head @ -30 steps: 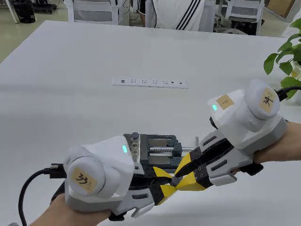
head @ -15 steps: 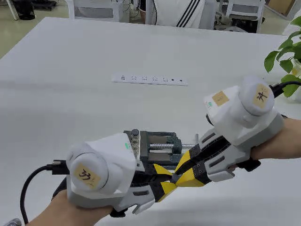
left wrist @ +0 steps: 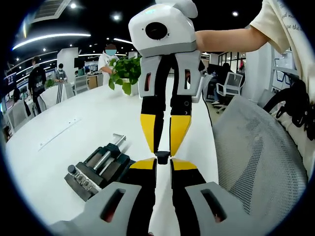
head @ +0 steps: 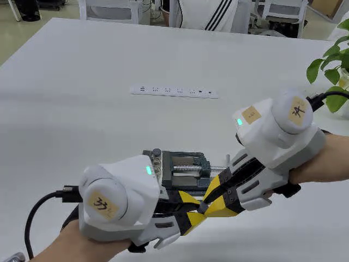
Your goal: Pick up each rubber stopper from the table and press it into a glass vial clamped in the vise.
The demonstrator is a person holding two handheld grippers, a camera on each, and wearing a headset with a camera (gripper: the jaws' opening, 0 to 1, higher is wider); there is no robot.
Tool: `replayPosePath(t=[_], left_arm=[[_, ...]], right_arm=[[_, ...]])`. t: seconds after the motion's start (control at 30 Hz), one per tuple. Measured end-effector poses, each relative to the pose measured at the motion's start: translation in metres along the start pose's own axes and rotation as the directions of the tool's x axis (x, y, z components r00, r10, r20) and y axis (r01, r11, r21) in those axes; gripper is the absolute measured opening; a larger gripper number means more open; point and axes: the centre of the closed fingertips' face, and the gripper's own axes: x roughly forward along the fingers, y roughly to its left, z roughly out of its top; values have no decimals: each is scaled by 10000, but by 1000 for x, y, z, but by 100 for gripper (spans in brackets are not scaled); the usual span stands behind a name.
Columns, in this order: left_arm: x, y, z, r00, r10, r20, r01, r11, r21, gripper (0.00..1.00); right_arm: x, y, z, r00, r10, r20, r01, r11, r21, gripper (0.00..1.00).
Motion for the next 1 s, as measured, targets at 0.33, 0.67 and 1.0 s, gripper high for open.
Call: replayPosePath(t=[0.33,0.67,1.0], left_arm=[[-3,11,-21,9970,633,-443,-649,9973,-354,40],[-24,35,-33,9837,1781,-240,-1796,9794,-922,64],[-54,68,-49,9539,2999,-121,-2981,9417,-1559,86]], right_arm=[[-1,-8,-5,9996,-134,-234,133,9999,-20,6],[4,-6,-13,9979,-57,-650,47,9999,-160,6],[8,-10,-20,9951,89,-985,-107,9998,-178,6]])
